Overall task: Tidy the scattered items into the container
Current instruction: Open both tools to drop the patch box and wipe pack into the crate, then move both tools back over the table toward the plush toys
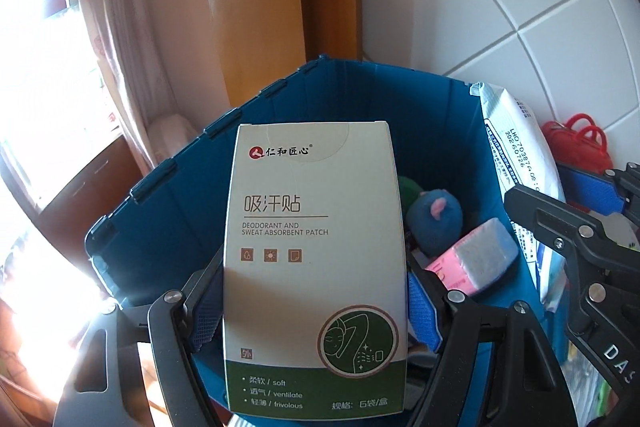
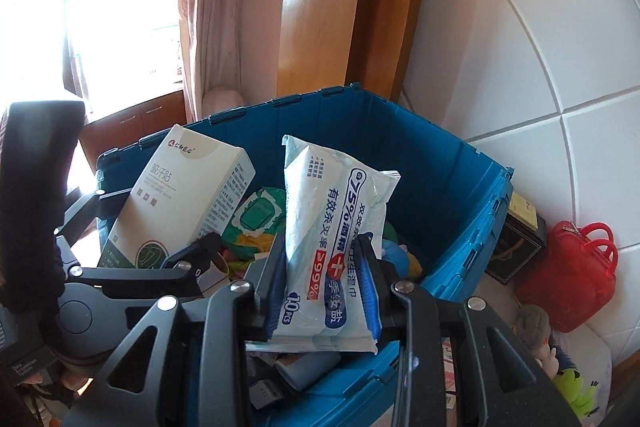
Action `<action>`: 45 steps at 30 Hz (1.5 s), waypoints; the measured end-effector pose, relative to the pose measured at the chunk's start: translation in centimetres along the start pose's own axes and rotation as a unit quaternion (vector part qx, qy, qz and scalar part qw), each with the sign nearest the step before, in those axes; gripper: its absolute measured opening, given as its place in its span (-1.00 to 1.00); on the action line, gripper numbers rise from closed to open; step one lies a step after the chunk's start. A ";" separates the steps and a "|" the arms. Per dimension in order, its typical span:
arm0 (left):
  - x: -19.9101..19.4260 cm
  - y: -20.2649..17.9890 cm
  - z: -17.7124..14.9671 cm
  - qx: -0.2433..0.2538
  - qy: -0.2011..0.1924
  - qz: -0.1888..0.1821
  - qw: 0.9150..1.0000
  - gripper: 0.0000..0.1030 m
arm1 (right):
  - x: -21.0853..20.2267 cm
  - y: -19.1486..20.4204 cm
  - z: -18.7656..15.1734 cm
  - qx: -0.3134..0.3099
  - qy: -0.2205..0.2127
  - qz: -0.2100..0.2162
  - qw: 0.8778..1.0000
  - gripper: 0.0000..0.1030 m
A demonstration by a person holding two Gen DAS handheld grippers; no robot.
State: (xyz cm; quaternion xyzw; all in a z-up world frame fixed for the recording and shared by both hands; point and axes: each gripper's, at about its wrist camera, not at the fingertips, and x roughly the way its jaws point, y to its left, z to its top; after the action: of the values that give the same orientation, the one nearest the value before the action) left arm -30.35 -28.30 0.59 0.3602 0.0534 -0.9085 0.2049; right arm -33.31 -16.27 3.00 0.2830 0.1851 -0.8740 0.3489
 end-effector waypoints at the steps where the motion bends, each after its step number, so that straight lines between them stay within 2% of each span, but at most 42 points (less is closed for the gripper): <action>1: 0.0 0.1 0.0 -0.001 0.001 -0.002 1.000 0.49 | 0.1 0.1 0.1 -0.001 0.000 -0.002 1.000 -0.38; 5: 0.2 0.1 -0.1 -0.002 0.003 -0.008 1.000 0.49 | 0.1 0.0 0.3 0.000 -0.001 -0.009 1.000 -0.38; 9: 0.4 0.1 -0.1 0.002 0.006 -0.010 1.000 0.63 | -0.1 -0.4 0.5 0.006 0.002 0.000 1.000 -0.36; 12: 0.3 -0.1 -0.3 0.002 0.006 -0.006 1.000 0.63 | -0.3 -0.6 0.3 0.001 0.002 -0.011 1.000 -0.34; 16: -0.1 -0.3 -0.5 -0.002 0.007 -0.005 1.000 0.63 | -0.7 -1.2 -0.1 0.006 0.001 -0.016 1.000 -0.03; 25: -0.9 -2.5 -0.3 0.013 -0.001 -0.011 1.000 0.63 | -2.4 -3.7 -1.4 0.028 -0.002 -0.029 0.999 -0.03; 32: -2.1 -7.9 0.4 0.041 -0.009 -0.042 0.998 0.63 | -4.6 -9.7 -3.9 0.083 -0.001 -0.054 0.995 -0.03; 36: -2.8 -12.7 0.5 0.070 -0.011 -0.068 0.995 0.63 | -6.0 -14.0 -6.6 0.118 0.010 -0.076 0.990 -0.03; 40: -3.6 -18.2 0.3 0.105 -0.014 -0.097 0.990 0.63 | -7.6 -19.0 -10.1 0.156 0.029 -0.107 0.982 -0.03; 45: -4.0 -24.9 -0.7 0.144 -0.006 -0.131 0.981 0.63 | -9.5 -25.2 -15.3 0.207 0.057 -0.149 0.965 -0.03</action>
State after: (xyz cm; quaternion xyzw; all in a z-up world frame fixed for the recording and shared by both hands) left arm -37.55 -4.11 1.57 0.3708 -0.0323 -0.9277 0.0306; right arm -40.08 13.79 0.30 0.3677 0.0593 -0.9178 0.1375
